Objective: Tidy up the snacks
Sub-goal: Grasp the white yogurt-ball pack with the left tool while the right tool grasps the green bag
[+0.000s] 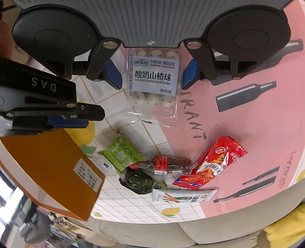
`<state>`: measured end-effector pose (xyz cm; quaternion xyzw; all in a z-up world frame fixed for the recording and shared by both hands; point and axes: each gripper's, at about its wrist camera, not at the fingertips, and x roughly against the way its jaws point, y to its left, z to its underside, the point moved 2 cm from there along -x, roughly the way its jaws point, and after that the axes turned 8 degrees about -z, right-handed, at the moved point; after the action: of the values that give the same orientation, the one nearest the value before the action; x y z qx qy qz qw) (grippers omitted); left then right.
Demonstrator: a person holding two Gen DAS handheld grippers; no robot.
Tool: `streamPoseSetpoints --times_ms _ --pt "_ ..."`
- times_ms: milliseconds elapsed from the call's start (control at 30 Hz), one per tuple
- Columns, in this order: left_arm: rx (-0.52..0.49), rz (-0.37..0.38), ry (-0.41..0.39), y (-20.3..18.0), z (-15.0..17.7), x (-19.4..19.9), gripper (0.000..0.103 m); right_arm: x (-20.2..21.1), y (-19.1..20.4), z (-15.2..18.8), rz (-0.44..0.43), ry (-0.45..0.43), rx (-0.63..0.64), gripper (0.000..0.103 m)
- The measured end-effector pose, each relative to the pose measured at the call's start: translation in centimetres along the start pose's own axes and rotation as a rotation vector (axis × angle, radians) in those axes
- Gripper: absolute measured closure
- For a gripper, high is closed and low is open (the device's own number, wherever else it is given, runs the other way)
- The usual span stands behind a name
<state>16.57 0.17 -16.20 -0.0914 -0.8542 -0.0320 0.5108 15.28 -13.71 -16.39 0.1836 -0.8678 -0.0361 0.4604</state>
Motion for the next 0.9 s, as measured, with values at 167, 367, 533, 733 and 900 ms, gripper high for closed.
streamPoseSetpoints --times_ms 167,367,533,733,900 --pt "0.022 -0.002 -0.043 0.4 0.2 0.1 0.034 -0.1 0.1 -0.1 0.027 -0.023 0.024 0.074" --pt "0.039 -0.014 -0.054 1.0 -0.1 0.0 0.037 -0.3 0.5 -0.6 0.05 -0.064 0.084 0.07" --pt "0.076 -0.049 -0.045 2.3 -1.0 -0.4 0.037 -1.0 1.3 -1.7 0.076 -0.103 0.156 0.042" --pt "0.074 -0.06 -0.021 2.6 -1.5 -0.7 0.035 -3.3 2.2 -3.1 0.145 -0.135 0.307 0.04" --pt "0.058 -0.094 -0.046 2.2 -1.0 -0.7 0.032 -5.2 1.5 -3.3 0.149 -0.108 0.299 0.04"
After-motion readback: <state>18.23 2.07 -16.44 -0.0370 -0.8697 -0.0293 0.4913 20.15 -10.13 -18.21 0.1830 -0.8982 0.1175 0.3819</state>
